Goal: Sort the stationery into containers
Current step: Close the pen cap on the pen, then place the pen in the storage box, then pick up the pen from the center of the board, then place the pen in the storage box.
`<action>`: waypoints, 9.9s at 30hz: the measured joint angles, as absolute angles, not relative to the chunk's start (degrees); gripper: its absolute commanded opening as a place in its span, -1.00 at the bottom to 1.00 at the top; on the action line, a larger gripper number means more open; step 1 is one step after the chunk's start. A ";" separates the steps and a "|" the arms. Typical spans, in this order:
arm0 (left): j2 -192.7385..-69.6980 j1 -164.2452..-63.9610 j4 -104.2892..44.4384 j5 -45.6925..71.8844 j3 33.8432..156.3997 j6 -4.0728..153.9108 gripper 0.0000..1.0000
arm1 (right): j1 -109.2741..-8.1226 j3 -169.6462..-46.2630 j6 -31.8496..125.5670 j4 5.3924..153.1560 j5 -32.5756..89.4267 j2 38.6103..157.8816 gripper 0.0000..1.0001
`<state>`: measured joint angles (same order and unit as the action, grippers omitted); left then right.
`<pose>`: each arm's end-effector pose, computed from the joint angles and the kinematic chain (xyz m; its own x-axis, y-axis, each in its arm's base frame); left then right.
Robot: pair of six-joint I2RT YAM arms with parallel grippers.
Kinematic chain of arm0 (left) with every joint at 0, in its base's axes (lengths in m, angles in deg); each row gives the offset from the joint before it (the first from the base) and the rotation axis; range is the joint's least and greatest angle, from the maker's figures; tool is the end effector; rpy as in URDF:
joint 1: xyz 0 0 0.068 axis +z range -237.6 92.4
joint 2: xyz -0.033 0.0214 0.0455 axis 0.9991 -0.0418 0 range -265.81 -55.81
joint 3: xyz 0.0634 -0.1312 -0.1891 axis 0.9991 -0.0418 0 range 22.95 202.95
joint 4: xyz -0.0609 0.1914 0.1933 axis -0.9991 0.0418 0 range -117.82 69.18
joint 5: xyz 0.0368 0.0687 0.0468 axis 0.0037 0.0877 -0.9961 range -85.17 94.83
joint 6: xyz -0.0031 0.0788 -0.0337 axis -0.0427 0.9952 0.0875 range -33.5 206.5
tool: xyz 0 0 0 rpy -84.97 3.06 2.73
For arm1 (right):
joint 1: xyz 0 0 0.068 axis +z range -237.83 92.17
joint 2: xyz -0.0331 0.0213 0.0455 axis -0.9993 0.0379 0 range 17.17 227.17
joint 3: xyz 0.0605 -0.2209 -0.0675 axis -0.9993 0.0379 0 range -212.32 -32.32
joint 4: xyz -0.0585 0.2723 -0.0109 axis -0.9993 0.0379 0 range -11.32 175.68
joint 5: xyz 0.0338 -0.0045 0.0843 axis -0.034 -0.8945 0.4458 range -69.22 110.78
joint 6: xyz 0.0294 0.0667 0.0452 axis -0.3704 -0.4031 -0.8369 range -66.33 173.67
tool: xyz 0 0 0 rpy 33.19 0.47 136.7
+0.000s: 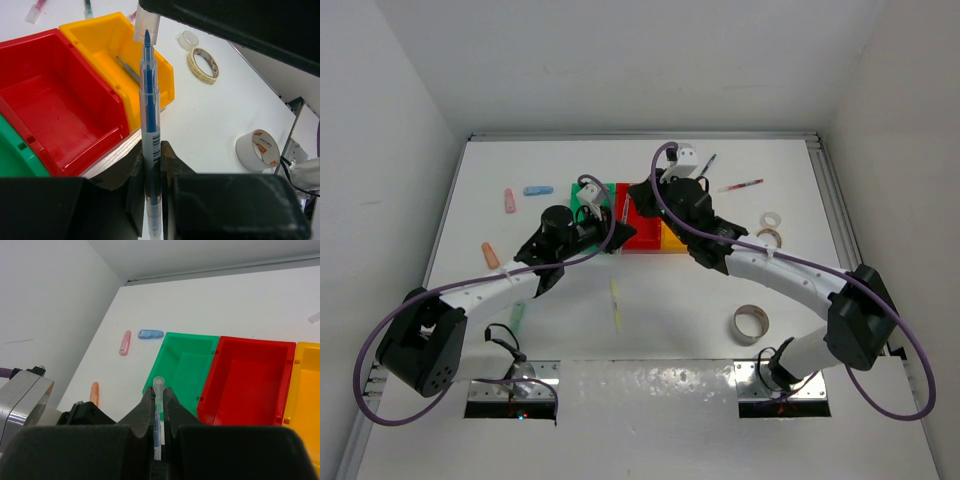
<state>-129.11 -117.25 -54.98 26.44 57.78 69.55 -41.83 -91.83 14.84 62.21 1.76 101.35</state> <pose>0.2811 -0.1920 0.1872 -0.3886 -0.0908 -0.9169 0.6904 0.6303 -0.3550 0.2993 0.2743 0.2648 -0.3631 0.4773 -0.8002 -0.2929 0.7568 0.5844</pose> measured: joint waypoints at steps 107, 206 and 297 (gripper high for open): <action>-131.99 -114.24 -44.79 46.64 58.13 78.97 -1.00 | -28.04 -71.78 33.34 42.87 -6.39 100.87 -0.74; -126.88 -107.37 -53.71 31.86 59.44 85.22 0.99 | -64.49 -111.43 56.72 80.96 21.93 138.07 -1.00; -101.66 -99.11 -29.10 -13.91 55.07 79.10 0.96 | -55.79 -110.45 57.16 87.69 4.82 119.49 -1.00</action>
